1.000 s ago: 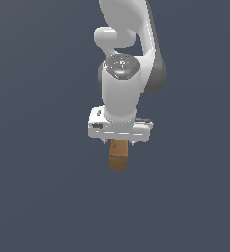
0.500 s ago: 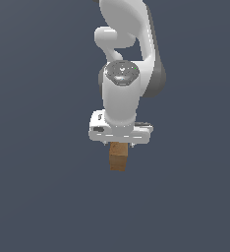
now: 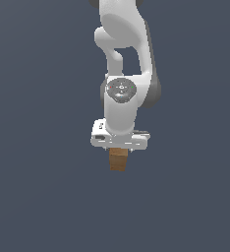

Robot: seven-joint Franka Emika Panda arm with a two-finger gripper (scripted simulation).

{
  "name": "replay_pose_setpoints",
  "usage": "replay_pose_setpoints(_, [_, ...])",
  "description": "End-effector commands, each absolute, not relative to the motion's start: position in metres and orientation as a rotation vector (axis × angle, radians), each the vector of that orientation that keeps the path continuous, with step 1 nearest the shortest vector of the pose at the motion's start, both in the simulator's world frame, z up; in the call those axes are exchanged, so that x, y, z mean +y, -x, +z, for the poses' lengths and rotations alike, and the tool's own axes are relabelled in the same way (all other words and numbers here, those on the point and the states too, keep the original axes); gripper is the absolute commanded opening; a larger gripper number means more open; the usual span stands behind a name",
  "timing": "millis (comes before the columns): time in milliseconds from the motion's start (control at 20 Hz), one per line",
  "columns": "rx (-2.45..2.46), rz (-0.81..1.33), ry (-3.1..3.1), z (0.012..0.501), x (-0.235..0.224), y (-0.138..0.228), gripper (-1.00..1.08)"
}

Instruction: Pick up the object and move it to a goal position.

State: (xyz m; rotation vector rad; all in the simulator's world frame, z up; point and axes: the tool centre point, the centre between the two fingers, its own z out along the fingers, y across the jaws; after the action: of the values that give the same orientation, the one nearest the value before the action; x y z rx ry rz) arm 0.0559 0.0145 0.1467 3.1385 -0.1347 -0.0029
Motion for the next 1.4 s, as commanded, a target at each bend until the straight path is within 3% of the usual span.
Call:
replay_pose_setpoints(0, [-0.135, 0.0, -3.139, 0.143, 0.014, -0.057, 1.0])
replay_pose_setpoints(150, [-0.135, 0.0, -3.139, 0.143, 0.014, -0.058, 1.0])
replay_pose_setpoints(200, [-0.135, 0.0, -3.139, 0.143, 0.014, -0.058, -1.0])
replay_pose_setpoints(900, [-0.135, -0.002, -3.139, 0.147, 0.017, -0.056, -1.0])
replay_pose_setpoints(1350, [-0.135, -0.002, -3.138, 0.197, 0.038, -0.045, -1.0])
